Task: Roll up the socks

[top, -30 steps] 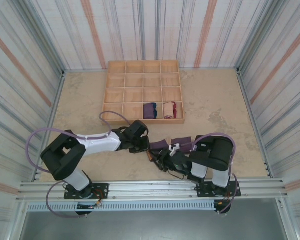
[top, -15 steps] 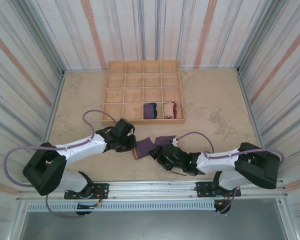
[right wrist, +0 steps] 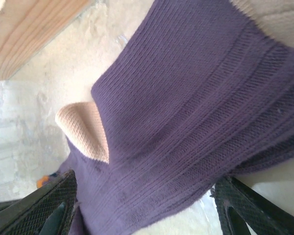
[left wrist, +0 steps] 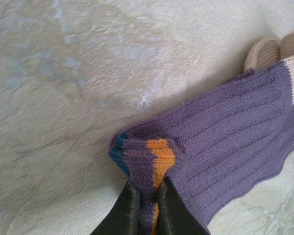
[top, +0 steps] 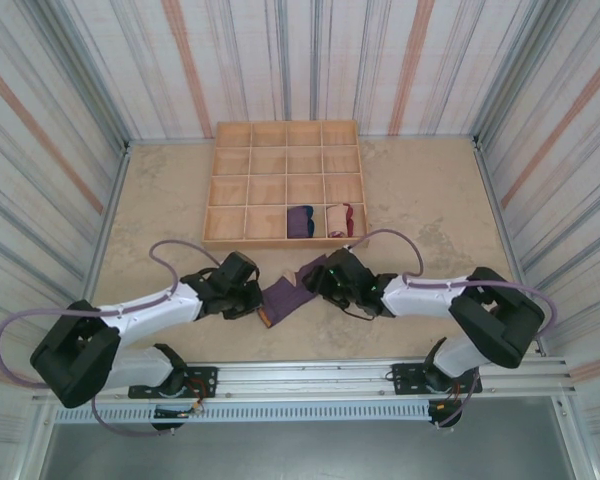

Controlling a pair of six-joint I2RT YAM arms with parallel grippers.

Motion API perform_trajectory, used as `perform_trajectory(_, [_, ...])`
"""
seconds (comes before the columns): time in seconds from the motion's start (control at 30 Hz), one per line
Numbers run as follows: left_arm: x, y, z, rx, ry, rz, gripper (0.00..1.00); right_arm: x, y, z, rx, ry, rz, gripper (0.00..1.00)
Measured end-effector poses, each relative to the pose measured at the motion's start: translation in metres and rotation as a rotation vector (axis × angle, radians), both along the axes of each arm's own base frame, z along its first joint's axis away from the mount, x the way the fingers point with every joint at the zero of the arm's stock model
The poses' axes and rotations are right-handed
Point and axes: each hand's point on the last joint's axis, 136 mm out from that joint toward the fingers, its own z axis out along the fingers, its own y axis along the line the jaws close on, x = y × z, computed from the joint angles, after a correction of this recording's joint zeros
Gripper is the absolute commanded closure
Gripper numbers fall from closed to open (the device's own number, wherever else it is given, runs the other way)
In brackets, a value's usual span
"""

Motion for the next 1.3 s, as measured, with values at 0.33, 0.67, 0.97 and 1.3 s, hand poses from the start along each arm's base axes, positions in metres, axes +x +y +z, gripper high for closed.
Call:
perform_trajectory(0.33, [-0.028,-0.002,0.002,0.03,0.004,0.153,1.0,0.015,0.029,-0.001,-0.159,-0.205,0.257,0.24])
perform_trajectory(0.67, [-0.028,0.001,0.002,0.031,0.021,0.225,1.0,-0.067,0.047,0.043,-0.346,-0.579,0.588,0.22])
perform_trajectory(0.97, [-0.03,0.007,0.002,0.046,0.05,0.235,1.0,-0.128,0.05,0.056,-0.497,-0.849,0.754,0.26])
perform_trajectory(1.3, [-0.032,0.004,0.006,0.036,0.09,0.185,1.0,-0.152,0.077,0.02,-0.77,-1.025,0.968,0.32])
